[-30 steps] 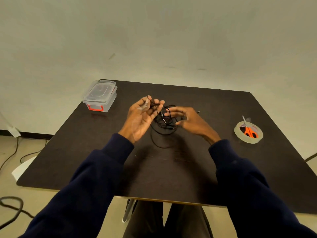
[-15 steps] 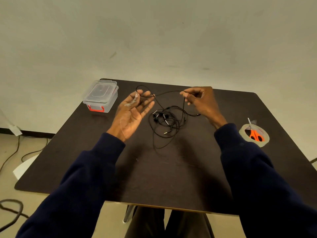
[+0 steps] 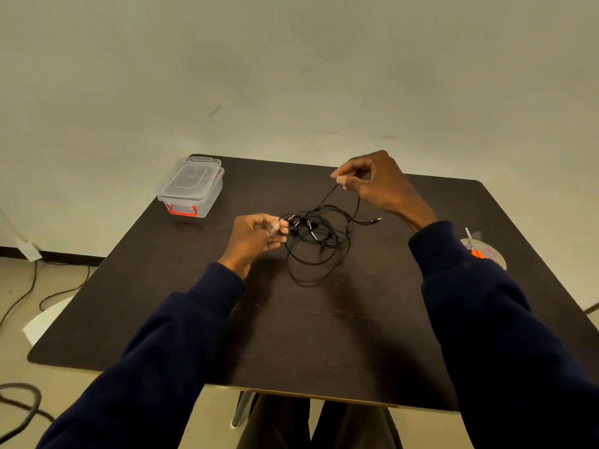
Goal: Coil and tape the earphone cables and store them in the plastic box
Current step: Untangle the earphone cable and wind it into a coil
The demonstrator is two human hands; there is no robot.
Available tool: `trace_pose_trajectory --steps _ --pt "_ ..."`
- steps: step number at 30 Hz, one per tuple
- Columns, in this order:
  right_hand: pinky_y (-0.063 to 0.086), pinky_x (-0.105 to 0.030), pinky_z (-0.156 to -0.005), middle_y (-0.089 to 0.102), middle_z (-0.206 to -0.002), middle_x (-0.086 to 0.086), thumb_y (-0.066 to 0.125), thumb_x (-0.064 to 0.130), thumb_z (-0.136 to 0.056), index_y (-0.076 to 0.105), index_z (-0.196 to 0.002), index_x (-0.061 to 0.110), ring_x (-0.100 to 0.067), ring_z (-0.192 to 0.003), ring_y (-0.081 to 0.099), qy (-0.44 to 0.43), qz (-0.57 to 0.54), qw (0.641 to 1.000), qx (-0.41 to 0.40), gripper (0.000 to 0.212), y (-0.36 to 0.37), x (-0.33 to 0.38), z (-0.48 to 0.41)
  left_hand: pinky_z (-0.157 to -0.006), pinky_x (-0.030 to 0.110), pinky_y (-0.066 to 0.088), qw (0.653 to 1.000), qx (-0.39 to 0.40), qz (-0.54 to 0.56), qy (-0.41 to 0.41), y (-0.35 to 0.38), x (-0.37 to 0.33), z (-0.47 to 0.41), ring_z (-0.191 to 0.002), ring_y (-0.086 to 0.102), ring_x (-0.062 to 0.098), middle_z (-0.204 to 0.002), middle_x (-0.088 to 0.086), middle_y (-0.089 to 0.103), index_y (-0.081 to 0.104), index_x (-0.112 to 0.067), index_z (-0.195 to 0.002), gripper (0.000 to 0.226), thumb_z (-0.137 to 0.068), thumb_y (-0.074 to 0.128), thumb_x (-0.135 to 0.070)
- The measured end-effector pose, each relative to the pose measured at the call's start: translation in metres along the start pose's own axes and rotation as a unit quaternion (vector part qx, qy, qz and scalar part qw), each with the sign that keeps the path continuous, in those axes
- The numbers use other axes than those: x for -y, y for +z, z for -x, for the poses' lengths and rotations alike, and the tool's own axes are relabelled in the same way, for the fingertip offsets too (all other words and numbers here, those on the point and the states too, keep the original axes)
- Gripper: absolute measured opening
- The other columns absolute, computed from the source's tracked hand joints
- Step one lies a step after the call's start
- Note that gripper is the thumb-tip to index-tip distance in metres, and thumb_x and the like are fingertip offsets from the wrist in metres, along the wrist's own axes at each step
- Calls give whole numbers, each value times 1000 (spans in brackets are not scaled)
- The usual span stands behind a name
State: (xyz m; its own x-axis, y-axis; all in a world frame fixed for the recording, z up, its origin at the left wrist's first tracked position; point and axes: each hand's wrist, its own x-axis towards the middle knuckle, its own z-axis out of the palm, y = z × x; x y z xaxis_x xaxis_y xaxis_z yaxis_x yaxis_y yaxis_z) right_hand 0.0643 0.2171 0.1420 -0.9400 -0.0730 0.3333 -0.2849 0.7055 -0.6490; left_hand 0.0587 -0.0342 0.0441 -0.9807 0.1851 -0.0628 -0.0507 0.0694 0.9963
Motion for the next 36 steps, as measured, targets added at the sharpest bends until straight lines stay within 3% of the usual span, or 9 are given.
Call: trace_pose_trajectory --steps 6,8,12,18,23,27,30,33,36 --pt "57 -27 -94 76 -101 1 62 -10 -93 81 -92 10 -11 -102 70 -58 -19 998 30 28 -1 -3 9 -93 29 59 937 259 -199 122 -18 -14 5 -106 74 14 -108 -1 79 78 -5 -108 22 -93 66 6" --pt "58 -32 -95 77 -101 -5 56 -21 -87 79 -92 3 -16 -104 72 -85 -74 994 10 34 1 -4 14 -95 28 58 932 219 -241 160 -23 -27 8 -106 73 8 -105 -5 79 81 -11 -101 26 -92 66 8" --pt "61 -33 -89 77 -97 -18 54 -27 -86 76 -91 -7 -27 -98 75 -114 -202 972 -46 31 6 -3 21 -99 23 54 946 -36 -223 234 -19 -49 10 -105 68 -2 -112 -12 75 78 -23 -106 24 -95 67 -4" --pt "62 -33 -84 77 -91 -16 58 -22 -87 79 -83 0 -28 -85 75 -58 -447 892 -17 30 23 1 26 -118 29 38 950 166 -170 203 6 -43 -5 -142 44 5 -153 0 52 42 -14 -155 51 -106 54 -23" --pt "62 -30 -79 76 -89 -13 72 -7 -78 79 -79 5 -23 -83 74 -24 -558 827 60 14 24 4 31 -107 26 49 957 213 -64 185 29 -45 1 -127 62 10 -127 -2 70 58 -22 -135 32 -104 56 -13" --pt "62 -32 -83 76 -92 -12 83 3 -72 80 -83 5 -22 -89 74 4 -612 784 103 11 25 -3 34 -106 33 51 959 210 -73 176 33 -44 3 -125 63 18 -131 5 67 65 -16 -130 29 -101 61 -14" --pt "62 -35 -84 77 -99 -14 68 -8 -80 79 -89 3 -25 -95 76 41 -597 798 75 18 27 -5 38 -94 31 56 957 190 -119 186 32 -41 4 -107 71 22 -115 13 74 73 -4 -111 17 -101 61 -13" --pt "60 -47 -91 68 -128 -24 48 -24 -87 63 -123 -9 -35 -121 67 96 -551 826 73 41 24 -7 42 -69 28 60 978 163 -55 121 24 -45 10 -76 75 24 -88 16 75 70 -3 -102 17 -105 55 -12" --pt "61 -49 -89 60 -139 -28 33 -20 -92 51 -141 -7 -41 -124 64 173 -565 793 145 54 17 -7 49 -56 30 57 988 132 -37 65 13 -50 15 -55 64 20 -72 6 68 70 -6 -102 20 -107 54 -18"
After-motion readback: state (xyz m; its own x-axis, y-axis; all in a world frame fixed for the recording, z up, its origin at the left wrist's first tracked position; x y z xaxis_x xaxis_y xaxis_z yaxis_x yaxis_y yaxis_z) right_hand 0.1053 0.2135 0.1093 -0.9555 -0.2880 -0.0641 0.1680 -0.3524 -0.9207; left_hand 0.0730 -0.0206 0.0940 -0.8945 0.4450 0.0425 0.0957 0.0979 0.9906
